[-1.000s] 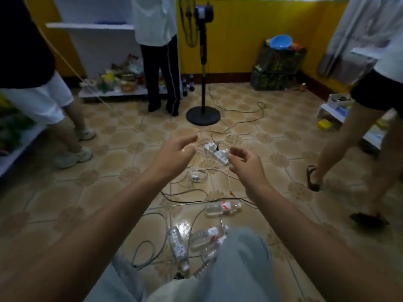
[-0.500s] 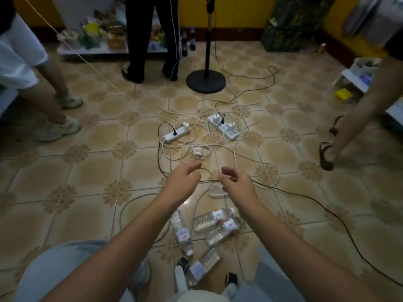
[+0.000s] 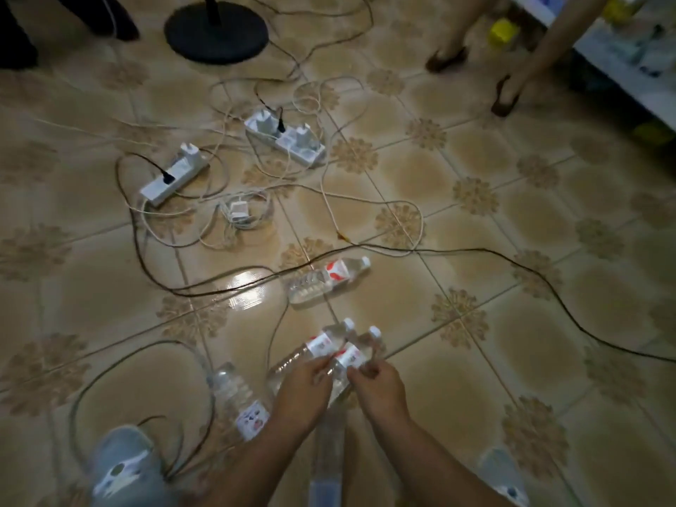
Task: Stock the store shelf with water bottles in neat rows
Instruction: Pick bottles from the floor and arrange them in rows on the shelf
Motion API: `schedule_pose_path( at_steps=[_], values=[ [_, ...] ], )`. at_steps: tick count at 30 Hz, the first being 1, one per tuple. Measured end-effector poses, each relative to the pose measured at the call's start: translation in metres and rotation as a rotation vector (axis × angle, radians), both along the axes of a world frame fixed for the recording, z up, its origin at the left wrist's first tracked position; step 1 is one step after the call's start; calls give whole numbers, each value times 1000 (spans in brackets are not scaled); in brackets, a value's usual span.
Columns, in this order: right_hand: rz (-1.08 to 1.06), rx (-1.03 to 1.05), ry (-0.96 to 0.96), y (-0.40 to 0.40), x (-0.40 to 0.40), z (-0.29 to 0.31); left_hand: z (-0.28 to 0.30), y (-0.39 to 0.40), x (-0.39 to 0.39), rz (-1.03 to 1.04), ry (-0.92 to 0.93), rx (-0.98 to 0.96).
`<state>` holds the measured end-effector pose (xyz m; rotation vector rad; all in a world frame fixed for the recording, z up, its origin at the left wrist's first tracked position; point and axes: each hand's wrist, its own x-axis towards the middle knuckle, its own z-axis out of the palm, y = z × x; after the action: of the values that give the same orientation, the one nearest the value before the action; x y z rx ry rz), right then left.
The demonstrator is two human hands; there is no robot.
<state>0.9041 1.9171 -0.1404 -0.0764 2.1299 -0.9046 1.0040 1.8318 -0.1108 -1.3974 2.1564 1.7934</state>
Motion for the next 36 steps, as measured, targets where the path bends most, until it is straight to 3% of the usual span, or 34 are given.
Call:
schedule_pose_path(
  at_steps=[7,12,18,26,31,36],
  values=[
    [-177,72,-109,-20,9,-118,-118,3,0,-2,-167,99],
    [-375,107,-153,-38,12,-156,-144,-1,6,29,-187,132],
    [-476,35,-266,-12,-4,-152,-141,-1,0,-11,-191,188],
    [-561,-166,-269,33,-51,-81,-88,12,-81,-154,-142,163],
    [-564,-247,-128,73,-111,4,6,42,-148,-171,10,279],
    [-624,-242,121,149,-162,115,110,115,-208,-327,199,378]
  ],
)
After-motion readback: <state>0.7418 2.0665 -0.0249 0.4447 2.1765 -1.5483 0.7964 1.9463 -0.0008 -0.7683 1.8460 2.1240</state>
